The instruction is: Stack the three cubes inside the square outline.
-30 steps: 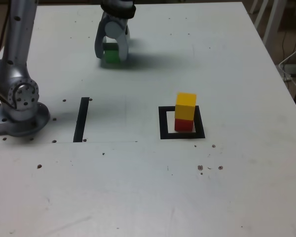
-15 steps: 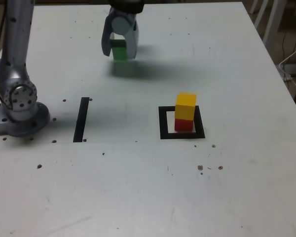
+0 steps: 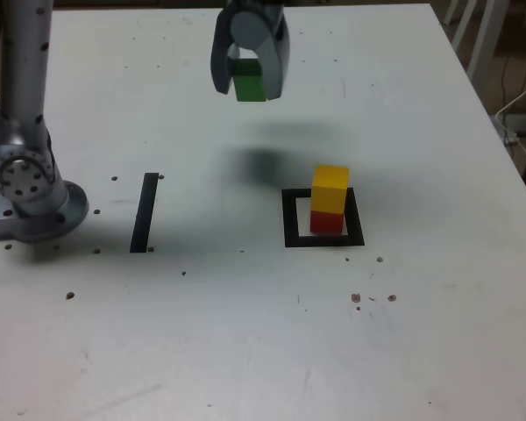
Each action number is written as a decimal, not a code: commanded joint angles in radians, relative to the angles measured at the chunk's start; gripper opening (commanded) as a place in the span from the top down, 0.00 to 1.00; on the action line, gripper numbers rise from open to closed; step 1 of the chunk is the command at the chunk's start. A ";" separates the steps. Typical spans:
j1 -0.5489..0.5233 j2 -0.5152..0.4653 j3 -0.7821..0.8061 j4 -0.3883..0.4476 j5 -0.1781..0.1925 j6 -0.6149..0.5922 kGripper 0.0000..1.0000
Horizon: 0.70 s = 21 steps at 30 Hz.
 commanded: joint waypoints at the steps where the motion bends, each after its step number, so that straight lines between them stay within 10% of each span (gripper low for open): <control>1: -0.052 -0.004 -0.041 0.035 -0.004 -0.031 0.72; 21: -0.308 0.068 -0.207 0.116 -0.090 -0.219 0.72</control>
